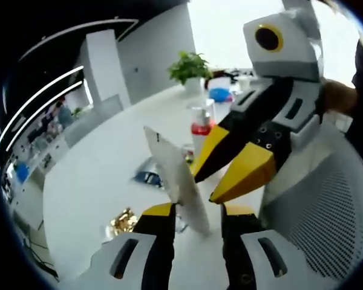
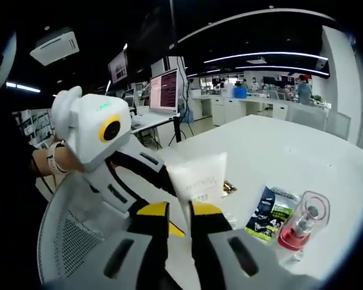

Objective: Arrange the skincare products in the storage area until every visible bottle or jar stands upright without overlapping.

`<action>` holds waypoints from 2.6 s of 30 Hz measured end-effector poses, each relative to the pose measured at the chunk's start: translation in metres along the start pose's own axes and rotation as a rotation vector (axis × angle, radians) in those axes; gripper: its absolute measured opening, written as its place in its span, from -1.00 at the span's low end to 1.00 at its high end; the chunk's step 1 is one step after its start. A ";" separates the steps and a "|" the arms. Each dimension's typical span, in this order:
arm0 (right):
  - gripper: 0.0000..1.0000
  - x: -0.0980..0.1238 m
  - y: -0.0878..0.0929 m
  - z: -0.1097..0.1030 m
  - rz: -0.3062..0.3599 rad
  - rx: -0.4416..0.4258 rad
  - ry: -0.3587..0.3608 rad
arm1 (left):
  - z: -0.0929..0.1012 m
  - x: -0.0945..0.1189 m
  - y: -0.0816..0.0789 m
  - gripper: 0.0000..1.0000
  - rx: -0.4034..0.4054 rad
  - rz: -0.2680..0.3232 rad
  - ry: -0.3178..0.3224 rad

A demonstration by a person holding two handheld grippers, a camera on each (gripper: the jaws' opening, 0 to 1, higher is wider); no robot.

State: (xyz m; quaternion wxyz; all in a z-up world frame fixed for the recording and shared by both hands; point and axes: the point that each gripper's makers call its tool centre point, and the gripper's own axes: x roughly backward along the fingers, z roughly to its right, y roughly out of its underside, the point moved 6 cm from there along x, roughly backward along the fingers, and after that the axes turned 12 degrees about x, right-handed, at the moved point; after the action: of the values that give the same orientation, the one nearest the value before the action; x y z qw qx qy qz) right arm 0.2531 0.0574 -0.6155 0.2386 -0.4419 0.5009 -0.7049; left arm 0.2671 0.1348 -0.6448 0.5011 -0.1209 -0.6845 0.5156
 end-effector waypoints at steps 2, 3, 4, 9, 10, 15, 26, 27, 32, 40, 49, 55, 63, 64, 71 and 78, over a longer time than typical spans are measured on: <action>-0.74 -0.001 -0.001 0.000 0.005 -0.001 -0.002 | -0.001 -0.001 -0.001 -0.54 -0.008 0.003 -0.003; -0.75 -0.001 -0.002 0.001 0.007 0.000 -0.003 | -0.002 -0.003 -0.001 -0.58 -0.015 0.000 -0.011; -0.75 -0.001 -0.002 0.001 0.007 0.002 -0.001 | -0.003 -0.003 -0.002 -0.61 -0.017 0.002 -0.018; -0.77 -0.002 -0.003 0.003 0.008 -0.003 0.003 | -0.006 -0.007 -0.004 -0.69 -0.007 0.020 -0.013; -0.77 -0.002 -0.003 0.004 0.008 -0.004 0.005 | -0.008 -0.007 -0.005 -0.72 -0.003 0.026 -0.013; -0.77 0.000 -0.001 0.007 0.006 -0.009 0.015 | -0.011 -0.011 -0.003 -0.71 0.039 0.037 0.024; -0.74 0.025 0.012 0.019 -0.018 -0.039 0.064 | -0.015 -0.022 0.008 -0.68 0.037 -0.016 0.069; -0.74 0.028 0.014 0.020 -0.025 -0.045 0.069 | -0.015 -0.023 0.009 -0.68 0.037 -0.019 0.076; -0.71 0.045 0.023 0.029 -0.056 -0.051 0.111 | -0.017 -0.028 0.014 -0.67 0.044 -0.027 0.098; -0.66 0.068 0.039 0.041 -0.098 -0.083 0.177 | -0.023 -0.035 0.016 -0.68 0.034 -0.017 0.130; -0.62 0.079 0.050 0.049 -0.125 -0.107 0.220 | -0.028 -0.045 0.008 -0.69 -0.020 -0.013 0.204; -0.51 0.079 0.052 0.053 -0.138 -0.098 0.237 | -0.030 -0.050 0.004 -0.71 -0.037 -0.022 0.239; -0.36 0.080 0.056 0.059 -0.152 -0.108 0.252 | -0.031 -0.059 -0.002 -0.72 -0.066 -0.031 0.306; -0.35 0.081 0.057 0.060 -0.152 -0.115 0.254 | -0.031 -0.060 -0.003 -0.72 -0.076 -0.032 0.313; -0.19 0.084 0.059 0.064 -0.161 -0.129 0.268 | -0.029 -0.069 -0.008 -0.72 -0.104 -0.035 0.342; 0.07 0.086 0.062 0.068 -0.174 -0.120 0.282 | -0.028 -0.076 -0.013 -0.72 -0.132 -0.043 0.373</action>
State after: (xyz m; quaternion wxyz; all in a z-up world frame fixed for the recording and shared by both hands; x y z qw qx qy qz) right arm 0.2629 -0.0670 -0.6320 0.0773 -0.3937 0.5305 -0.7467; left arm 0.3298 0.0931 -0.6773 0.6210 -0.2322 -0.6145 0.4276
